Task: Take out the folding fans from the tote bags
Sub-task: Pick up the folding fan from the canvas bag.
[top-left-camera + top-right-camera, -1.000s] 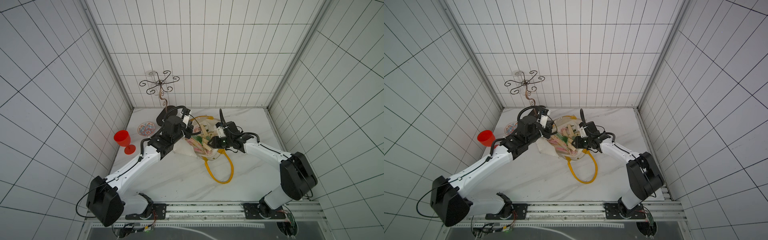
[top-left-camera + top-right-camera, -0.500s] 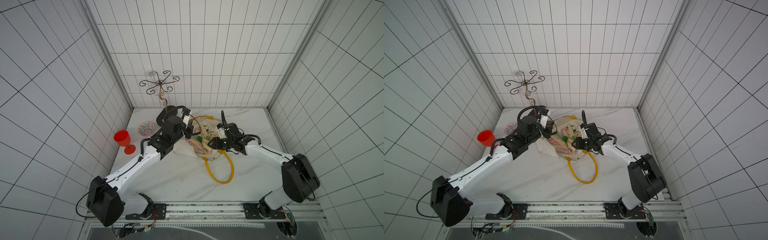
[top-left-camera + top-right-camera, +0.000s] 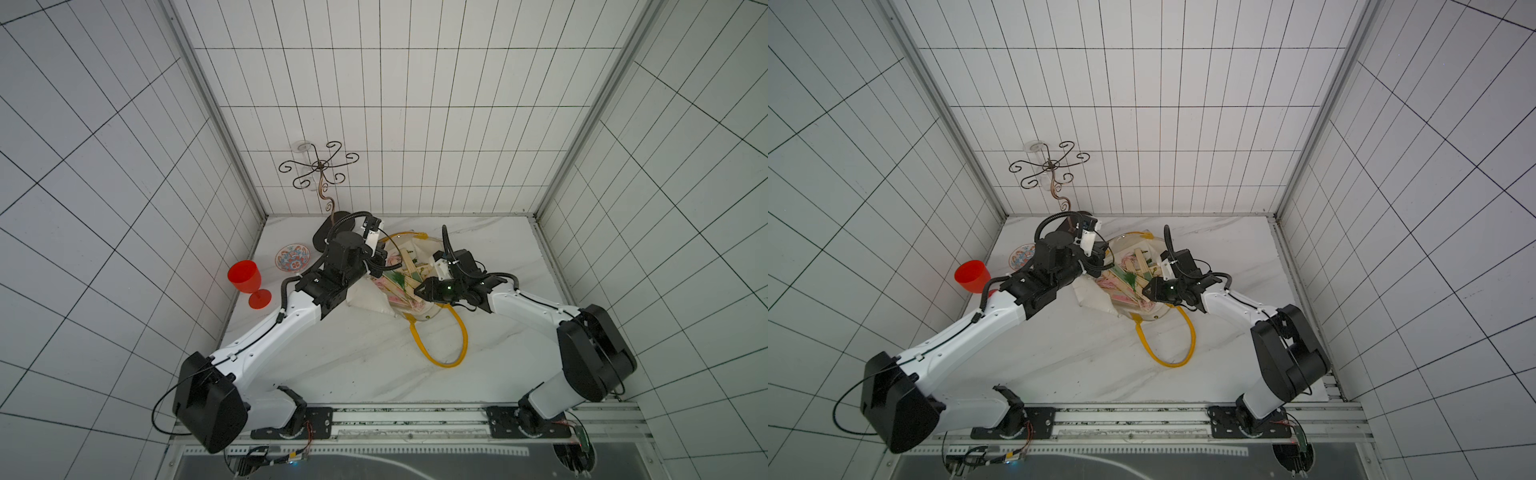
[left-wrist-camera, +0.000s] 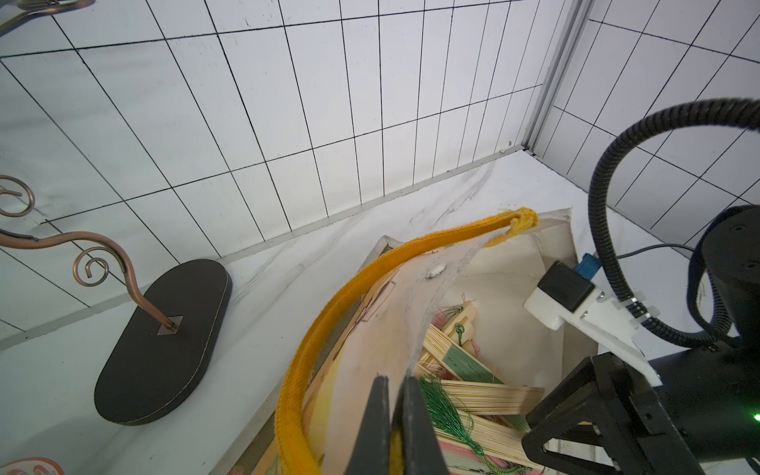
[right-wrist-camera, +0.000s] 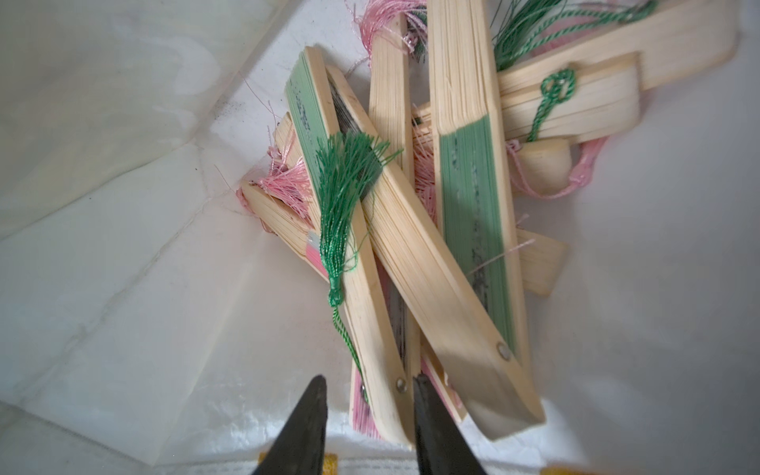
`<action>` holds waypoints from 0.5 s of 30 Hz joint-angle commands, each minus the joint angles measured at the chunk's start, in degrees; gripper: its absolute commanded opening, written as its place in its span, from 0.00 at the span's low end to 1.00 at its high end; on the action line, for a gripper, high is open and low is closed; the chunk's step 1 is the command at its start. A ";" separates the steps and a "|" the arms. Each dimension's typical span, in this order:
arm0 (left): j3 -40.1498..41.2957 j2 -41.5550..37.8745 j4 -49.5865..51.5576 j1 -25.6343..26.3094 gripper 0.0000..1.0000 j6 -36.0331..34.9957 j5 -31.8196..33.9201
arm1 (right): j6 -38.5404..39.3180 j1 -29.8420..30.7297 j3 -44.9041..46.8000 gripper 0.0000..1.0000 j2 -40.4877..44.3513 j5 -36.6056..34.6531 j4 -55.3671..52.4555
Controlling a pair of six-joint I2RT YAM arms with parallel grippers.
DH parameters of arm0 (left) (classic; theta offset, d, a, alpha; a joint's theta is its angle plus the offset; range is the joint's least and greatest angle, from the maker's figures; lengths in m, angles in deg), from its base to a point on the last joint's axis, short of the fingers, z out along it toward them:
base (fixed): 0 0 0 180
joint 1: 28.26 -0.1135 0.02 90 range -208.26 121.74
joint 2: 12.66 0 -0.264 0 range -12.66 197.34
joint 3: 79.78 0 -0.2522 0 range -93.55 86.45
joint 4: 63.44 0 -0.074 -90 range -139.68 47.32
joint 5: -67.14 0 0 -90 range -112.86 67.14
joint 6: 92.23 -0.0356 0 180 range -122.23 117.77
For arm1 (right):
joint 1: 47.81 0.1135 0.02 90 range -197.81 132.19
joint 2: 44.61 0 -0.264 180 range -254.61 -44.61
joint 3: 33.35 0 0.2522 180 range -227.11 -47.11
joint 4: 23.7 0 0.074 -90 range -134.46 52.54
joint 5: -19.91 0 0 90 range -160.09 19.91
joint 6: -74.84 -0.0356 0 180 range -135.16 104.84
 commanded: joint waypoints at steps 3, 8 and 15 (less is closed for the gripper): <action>-2.13 0.03 -1.79 -0.28 0.00 0.59 -0.51 | -0.64 -0.11 3.20 0.36 -1.72 0.83 1.46; -2.01 0.12 -1.78 -0.28 0.00 0.70 -0.60 | -0.91 0.02 3.84 0.36 -2.27 1.74 2.35; -2.07 0.30 -1.86 -0.28 0.00 0.93 -0.82 | -2.12 0.10 5.07 0.33 -2.27 4.81 5.88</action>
